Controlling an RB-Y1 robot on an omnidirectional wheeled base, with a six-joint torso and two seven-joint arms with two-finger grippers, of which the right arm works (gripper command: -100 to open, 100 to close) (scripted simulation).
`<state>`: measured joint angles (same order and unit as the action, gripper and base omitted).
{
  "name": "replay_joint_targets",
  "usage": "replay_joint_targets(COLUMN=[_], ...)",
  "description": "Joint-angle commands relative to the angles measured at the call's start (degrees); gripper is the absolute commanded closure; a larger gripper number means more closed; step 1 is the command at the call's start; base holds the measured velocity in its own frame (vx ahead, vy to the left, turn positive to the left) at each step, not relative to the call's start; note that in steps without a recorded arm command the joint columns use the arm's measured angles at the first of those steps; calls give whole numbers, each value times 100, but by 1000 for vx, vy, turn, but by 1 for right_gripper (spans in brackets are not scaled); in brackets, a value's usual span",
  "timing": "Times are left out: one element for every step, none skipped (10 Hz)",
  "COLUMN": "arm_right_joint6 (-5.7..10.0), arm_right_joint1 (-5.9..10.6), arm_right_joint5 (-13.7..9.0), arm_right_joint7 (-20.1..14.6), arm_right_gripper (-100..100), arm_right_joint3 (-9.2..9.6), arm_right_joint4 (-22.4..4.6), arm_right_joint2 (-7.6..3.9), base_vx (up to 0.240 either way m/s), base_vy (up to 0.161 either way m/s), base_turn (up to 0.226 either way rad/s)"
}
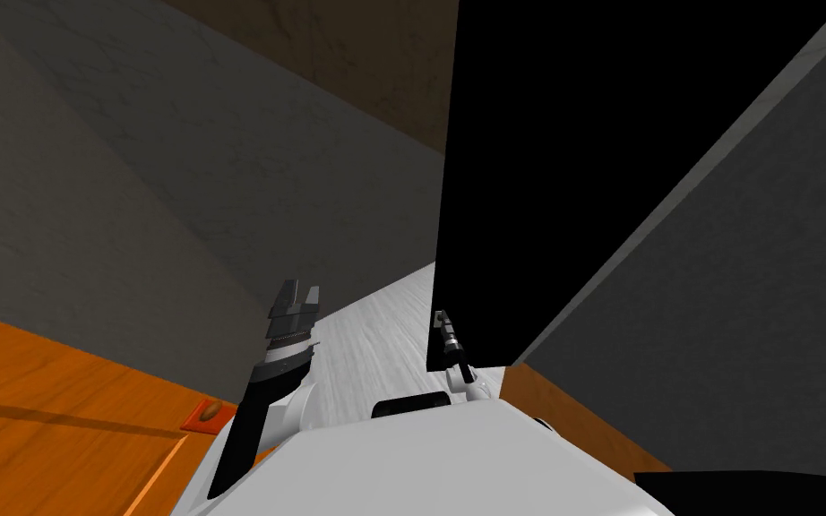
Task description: Push the door open
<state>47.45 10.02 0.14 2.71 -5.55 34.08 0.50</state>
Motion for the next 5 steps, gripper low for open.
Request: replay_joint_targets(arm_right_joint6=[-8, -8, -8, -8, -8], arm_right_joint1=[9, 9, 9, 9, 9], arm_right_joint5=[-1, -1, -1, -1, -1], arm_right_joint7=[2, 2, 2, 2, 2], arm_right_gripper=[100, 100, 100, 100, 100], arm_right_joint3=[-2, -2, -2, -2, -2], arm_right_joint4=[-9, -9, -9, -9, -9], arm_right_joint2=[-13, -13, -13, -13, -13], base_vx=[-27, -42, -26, -15, -9], base_vy=[2, -3, -5, -2, 0], base_turn=[5, 12, 7, 1, -2])
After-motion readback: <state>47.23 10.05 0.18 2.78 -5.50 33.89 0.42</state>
